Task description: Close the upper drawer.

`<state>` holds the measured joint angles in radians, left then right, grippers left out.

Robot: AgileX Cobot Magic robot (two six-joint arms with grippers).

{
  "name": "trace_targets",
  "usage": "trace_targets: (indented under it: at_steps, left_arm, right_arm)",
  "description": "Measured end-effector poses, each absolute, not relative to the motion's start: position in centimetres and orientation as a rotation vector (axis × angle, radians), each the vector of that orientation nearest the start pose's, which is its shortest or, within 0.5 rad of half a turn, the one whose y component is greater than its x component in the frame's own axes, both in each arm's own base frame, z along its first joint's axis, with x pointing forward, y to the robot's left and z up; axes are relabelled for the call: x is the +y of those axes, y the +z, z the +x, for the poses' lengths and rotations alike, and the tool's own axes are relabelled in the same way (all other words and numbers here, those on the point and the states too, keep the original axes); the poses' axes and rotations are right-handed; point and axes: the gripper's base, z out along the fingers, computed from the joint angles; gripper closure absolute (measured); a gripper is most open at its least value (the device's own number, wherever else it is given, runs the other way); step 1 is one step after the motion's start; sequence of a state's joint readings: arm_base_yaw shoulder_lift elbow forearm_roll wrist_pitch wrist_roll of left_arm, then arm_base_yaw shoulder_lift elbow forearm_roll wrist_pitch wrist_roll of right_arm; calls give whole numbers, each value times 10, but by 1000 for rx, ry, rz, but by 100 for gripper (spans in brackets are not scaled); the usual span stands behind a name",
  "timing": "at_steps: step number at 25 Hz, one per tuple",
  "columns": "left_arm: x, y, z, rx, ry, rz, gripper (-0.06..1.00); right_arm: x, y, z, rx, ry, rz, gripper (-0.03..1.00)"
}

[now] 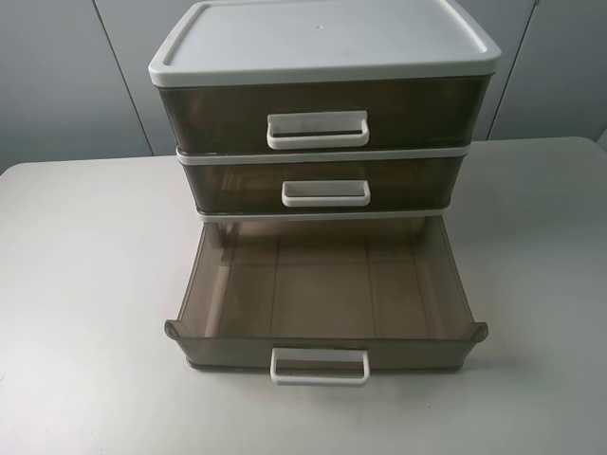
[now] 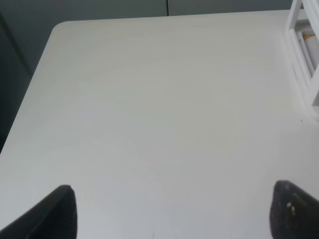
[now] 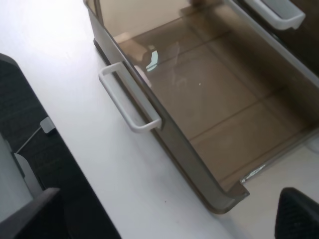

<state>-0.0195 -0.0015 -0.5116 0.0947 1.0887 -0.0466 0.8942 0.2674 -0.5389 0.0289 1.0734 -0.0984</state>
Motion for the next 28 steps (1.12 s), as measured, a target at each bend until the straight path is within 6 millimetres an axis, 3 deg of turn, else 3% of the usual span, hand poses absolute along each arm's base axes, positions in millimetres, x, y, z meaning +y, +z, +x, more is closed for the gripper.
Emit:
trace_targets:
  at_steps: [6,14,28]
  left_arm:
    - [8,279,-8,2056,73,-35,20]
    - [8,279,-8,2056,73,-35,20]
    - [8,279,-8,2056,71,-37,20]
  right_arm:
    - [11,278,6,1965,487,-1050,34]
    - [1,279,5,1976,461,-903,34]
    - [-3,279,5,2131,39,-130,34]
